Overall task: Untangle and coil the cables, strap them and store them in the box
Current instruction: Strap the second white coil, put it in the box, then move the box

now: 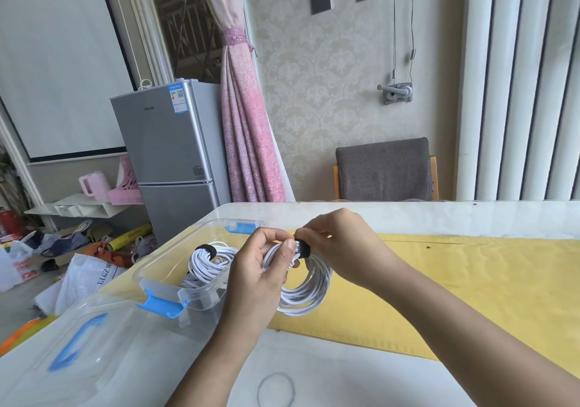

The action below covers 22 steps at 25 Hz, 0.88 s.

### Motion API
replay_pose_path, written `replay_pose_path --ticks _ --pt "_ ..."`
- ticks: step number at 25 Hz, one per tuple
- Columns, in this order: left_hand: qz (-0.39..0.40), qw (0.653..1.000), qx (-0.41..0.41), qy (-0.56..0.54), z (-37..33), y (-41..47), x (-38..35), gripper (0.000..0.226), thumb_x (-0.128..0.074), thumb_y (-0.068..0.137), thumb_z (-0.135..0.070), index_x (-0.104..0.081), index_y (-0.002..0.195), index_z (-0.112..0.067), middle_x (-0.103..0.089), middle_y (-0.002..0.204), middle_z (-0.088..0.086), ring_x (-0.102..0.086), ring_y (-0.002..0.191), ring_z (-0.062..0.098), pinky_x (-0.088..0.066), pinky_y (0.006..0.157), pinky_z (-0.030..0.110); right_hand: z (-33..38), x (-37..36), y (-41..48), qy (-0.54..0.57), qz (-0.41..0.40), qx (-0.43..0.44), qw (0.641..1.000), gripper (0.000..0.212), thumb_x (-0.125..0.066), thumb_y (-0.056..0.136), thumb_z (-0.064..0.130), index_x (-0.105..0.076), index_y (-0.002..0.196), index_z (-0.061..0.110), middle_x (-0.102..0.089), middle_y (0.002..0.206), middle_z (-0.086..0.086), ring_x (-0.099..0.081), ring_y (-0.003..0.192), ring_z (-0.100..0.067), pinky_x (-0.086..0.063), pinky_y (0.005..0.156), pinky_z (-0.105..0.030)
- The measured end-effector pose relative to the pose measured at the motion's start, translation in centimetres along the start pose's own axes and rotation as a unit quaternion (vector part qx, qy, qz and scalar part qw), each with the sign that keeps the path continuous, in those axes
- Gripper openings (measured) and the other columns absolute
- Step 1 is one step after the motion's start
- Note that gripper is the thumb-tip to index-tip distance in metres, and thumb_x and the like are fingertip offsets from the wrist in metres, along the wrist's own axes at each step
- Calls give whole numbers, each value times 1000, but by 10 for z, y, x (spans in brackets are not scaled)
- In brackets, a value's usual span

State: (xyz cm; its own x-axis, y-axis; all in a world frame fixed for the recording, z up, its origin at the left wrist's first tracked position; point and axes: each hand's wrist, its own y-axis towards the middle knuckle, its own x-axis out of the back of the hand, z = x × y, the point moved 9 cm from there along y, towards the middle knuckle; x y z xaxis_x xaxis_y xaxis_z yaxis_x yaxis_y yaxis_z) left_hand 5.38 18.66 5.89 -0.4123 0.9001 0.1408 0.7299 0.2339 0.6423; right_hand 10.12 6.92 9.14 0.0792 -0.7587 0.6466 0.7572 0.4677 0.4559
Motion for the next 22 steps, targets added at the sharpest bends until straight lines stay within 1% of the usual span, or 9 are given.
replay_pose_path --ticks 3,5,7,9,11,14,17,19,22 --pt "-9 1000 -7 21 -2 -1 0 18 -52 86 -36 -56 85 -18 -67 67 -5 -60 60 10 -46 58 25 20 -7 -8 -73 -16 50 996 46 -38 100 24 -41 54 17 -42 53 7 -38 56 -14 -25 56 -27" --pt "-25 998 -14 47 -3 0 3 23 -47 88 -40 -54 84 -19 -62 62 -3 -55 55 12 -46 54 31 30 -16 -13 -91 -7 92 992 48 -30 102 26 -42 56 22 -41 51 12 -42 59 -10 -26 61 -20" --pt "-33 996 -21 78 -3 1 6 30 -43 89 -49 -52 81 -21 -55 57 0 -50 50 14 -45 51 34 19 -23 -14 1 14 50 999 54 -29 102 31 -46 52 25 -48 42 14 -46 53 -3 -32 58 -11" --pt "-23 995 -25 97 -1 2 4 34 -39 87 -55 -50 81 -23 -53 58 3 -50 50 17 -47 50 38 -1 -31 -12 98 42 -37 994 58 -33 100 40 -50 49 17 -45 39 10 -40 43 -4 -31 49 -13" --pt "-11 993 -27 116 -1 1 0 34 -37 87 -56 -49 84 -24 -54 63 0 -52 55 18 -51 54 47 -14 -39 -12 165 76 -99 978 59 -35 99 44 -55 58 6 -39 45 6 -32 41 -7 -29 45 -17" --pt "6 992 -29 125 -1 -1 -5 34 -36 88 -56 -49 87 -24 -59 69 0 -57 61 22 -51 58 51 -18 -40 -11 194 85 -98 972 57 -38 98 43 -47 57 5 -35 47 3 -28 41 -8 -27 43 -17" --pt "7 993 -11 118 3 2 1 30 -40 91 -51 -49 86 -24 -60 70 6 -57 60 25 -51 55 44 -12 -37 -10 141 54 -22 988 58 -37 96 49 -52 59 6 -45 51 5 -37 47 -8 -32 51 -20" --pt "-12 996 34 76 12 5 8 23 -44 98 -34 -50 83 -18 -59 66 4 -55 52 16 -46 49 31 -2 -36 -12 92 37 46 994 49 -38 95 48 -58 74 9 -57 60 12 -47 57 -5 -37 59 -21" --pt "-32 996 78 30 16 8 13 24 -40 100 -17 -48 78 -14 -55 60 -4 -49 43 6 -38 45 16 7 -37 -15 41 20 108 993 33 -40 96 43 -53 87 14 -61 72 20 -51 69 -7 -39 62 -21"
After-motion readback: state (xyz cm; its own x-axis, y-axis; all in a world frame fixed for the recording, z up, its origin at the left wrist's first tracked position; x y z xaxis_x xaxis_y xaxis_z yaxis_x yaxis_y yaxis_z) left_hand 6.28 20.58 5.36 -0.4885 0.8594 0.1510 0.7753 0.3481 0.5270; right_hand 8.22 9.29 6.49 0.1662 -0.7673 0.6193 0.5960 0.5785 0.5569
